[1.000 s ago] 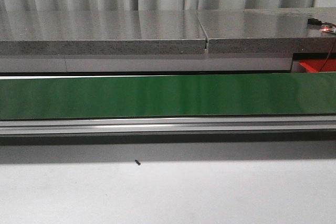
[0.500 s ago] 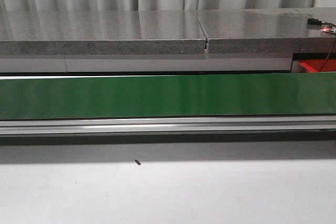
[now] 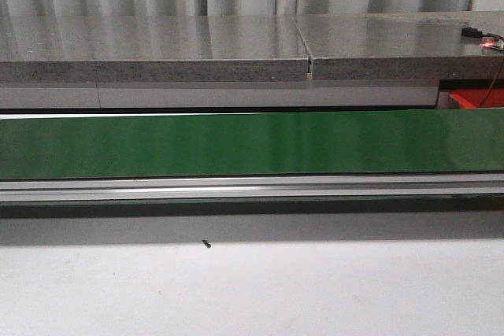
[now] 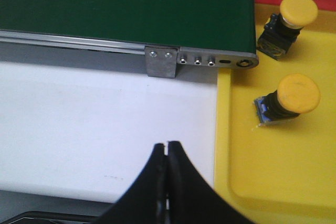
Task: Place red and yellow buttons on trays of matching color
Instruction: 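Grasp the red button with the left gripper and carry it onto the belt, then release the red button on the belt and move the left gripper to a yellow button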
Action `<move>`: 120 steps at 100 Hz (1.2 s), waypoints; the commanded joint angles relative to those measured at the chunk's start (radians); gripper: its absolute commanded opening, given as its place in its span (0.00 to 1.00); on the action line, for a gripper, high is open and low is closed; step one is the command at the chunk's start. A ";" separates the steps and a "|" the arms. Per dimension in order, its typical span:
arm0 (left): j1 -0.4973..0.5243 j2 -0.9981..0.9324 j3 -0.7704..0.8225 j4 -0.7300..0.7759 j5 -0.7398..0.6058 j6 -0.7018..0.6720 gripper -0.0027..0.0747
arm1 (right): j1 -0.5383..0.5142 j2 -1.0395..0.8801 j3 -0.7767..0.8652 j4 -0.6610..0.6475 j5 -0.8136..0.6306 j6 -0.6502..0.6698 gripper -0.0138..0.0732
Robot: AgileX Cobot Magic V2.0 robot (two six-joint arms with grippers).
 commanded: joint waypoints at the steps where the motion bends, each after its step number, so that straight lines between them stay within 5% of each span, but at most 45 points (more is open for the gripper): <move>1: 0.001 -0.026 -0.036 -0.001 -0.048 0.001 0.79 | 0.003 -0.002 -0.034 -0.013 -0.052 0.000 0.05; 26: 0.001 0.004 -0.036 -0.001 -0.127 0.001 0.77 | 0.003 -0.002 -0.034 -0.013 -0.052 0.000 0.05; 66: 0.001 0.004 -0.036 0.001 -0.136 0.001 0.36 | 0.003 -0.002 -0.034 -0.013 -0.052 0.000 0.05; 120: -0.001 -0.123 -0.015 -0.049 -0.114 0.001 0.34 | 0.003 -0.002 -0.034 -0.013 -0.052 0.000 0.05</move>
